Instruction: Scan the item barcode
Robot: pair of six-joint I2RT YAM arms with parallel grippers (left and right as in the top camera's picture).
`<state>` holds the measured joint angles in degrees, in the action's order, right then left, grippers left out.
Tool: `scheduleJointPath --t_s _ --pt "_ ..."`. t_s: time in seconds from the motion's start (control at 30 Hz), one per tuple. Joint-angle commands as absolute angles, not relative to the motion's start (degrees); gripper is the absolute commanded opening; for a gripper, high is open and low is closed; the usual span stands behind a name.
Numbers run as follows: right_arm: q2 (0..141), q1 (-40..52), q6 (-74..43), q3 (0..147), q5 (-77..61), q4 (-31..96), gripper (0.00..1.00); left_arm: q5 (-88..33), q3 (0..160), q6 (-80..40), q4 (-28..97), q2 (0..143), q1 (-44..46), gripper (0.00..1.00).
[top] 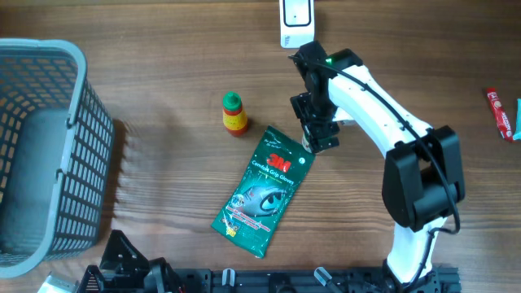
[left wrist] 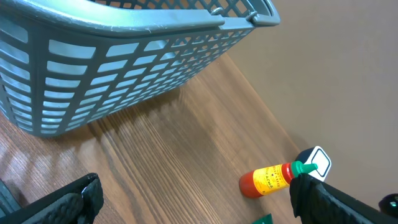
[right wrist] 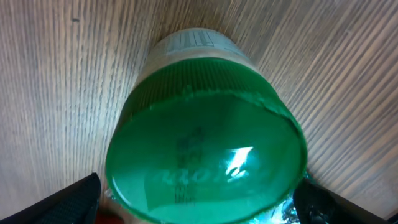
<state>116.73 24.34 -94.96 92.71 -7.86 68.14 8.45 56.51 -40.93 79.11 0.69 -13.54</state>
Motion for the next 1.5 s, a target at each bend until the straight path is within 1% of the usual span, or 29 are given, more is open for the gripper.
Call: scheduleJointPath --t_s 0.0,0.1,0.23,0.27,0.33,0.37,0.4,0.47,0.5,0.57,0.63,0.7,0.73,0.77,0.8,0.83,0.87,0.9,0.97,1.03,1.13,1.2,1.27,1.33,1.47 --pt "118.98 24.6 -94.45 92.16 -7.75 68.1 0.99 8.36 56.51 -40.99 78.91 0.3 -13.34 1.0" --pt "119.5 24.58 -94.48 92.16 -7.22 68.4 0.99 8.36 56.51 -40.99 78.91 0.3 -13.34 1.0" --pt "119.55 24.51 -94.67 92.16 0.08 70.83 0.97 8.36 56.51 -40.99 78.91 0.3 -13.34 1.0" --pt "119.59 24.47 -94.5 92.16 0.16 71.46 0.93 8.36 56.51 -40.99 78.91 0.3 -13.34 1.0" --pt "119.68 24.6 -94.48 92.12 0.21 71.46 0.91 8.36 56.51 -40.99 78.91 0.3 -13.34 1.0" --pt "120.07 24.58 -94.45 92.12 0.56 71.44 0.88 8.36 56.51 -40.99 78.91 0.3 -13.34 1.0" --pt "120.62 24.58 -93.73 92.12 1.15 71.48 0.83 8.36 56.51 -40.99 78.91 0.3 -13.34 1.0" --pt "121.43 24.58 -89.06 92.12 1.76 71.5 0.67 8.36 56.51 -40.99 78.91 0.3 -13.34 1.0" --pt "121.47 24.58 -86.7 92.12 2.13 71.35 0.64 8.36 56.51 -40.99 78.91 0.3 -13.34 1.0" --pt "121.4 24.51 -77.67 92.14 4.16 70.98 0.6 8.38 56.51 -40.99 78.91 0.3 -13.34 1.0" --pt "121.4 24.4 -60.82 92.14 7.11 69.84 0.58 8.38 56.51 -40.99 78.91 0.3 -13.34 1.0" --pt "121.4 24.4 -36.05 92.18 7.53 68.01 0.59 8.36 56.51 -40.99 78.91 0.3 -13.34 1.0" --pt "121.4 24.4 -27.29 92.18 7.51 68.23 0.59 8.36 56.51 -40.99 78.91 0.3 -13.34 1.0" --pt "121.4 24.43 -21.96 92.18 7.51 68.55 0.63 8.36 56.51 -40.99 78.91 0.3 -13.34 1.0" --pt "121.38 24.4 -19.57 92.31 7.49 68.82 0.68 8.36 56.51 -40.99 78.91 0.3 -13.34 1.0" --pt "121.3 24.4 -19.46 93.06 7.51 69.93 0.79 8.36 56.51 -40.99 78.91 0.3 -13.34 1.0" --pt "121.14 24.43 -19.55 94.11 7.49 71.35 0.86 8.36 56.51 -40.99 78.91 0.3 -13.34 1.0" --pt "120.84 24.4 -19.81 95.79 7.49 73.45 1.0 8.36 56.51 -40.99 78.91 0.3 -13.34 1.0" --pt "119.9 24.4 -22.7 99.07 7.46 76.75 1.0 8.36 56.51 -40.99 78.91 0.3 -13.34 1.0" --pt "119.2 24.4 -28.73 105.65 7.49 82.43 0.99 8.36 56.51 -40.99 78.91 0.3 -13.34 1.0" --pt "119.02 24.4 -37.5 110.91 7.51 84.75 1.0 8.36 56.51 -40.99 78.91 0.3 -13.32 1.0" --pt "119.13 24.4 -38.52 110.48 7.62 83.94 1.0 8.38 56.51 -40.99 78.91 0.3 -13.34 1.0" --pt "119.11 24.32 -42.74 110.48 7.75 84.79 1.0 8.36 56.51 -40.99 78.91 0.3 -13.34 1.0" --pt "117.93 24.32 -44.29 110.52 7.01 83.88 0.99 8.36 56.51 -40.99 78.91 0.3 -13.34 1.0" --pt "107.07 24.34 -42.13 110.52 6.57 82.41 1.0 8.36 56.51 -40.99 78.91 0.3 -13.32 1.0"
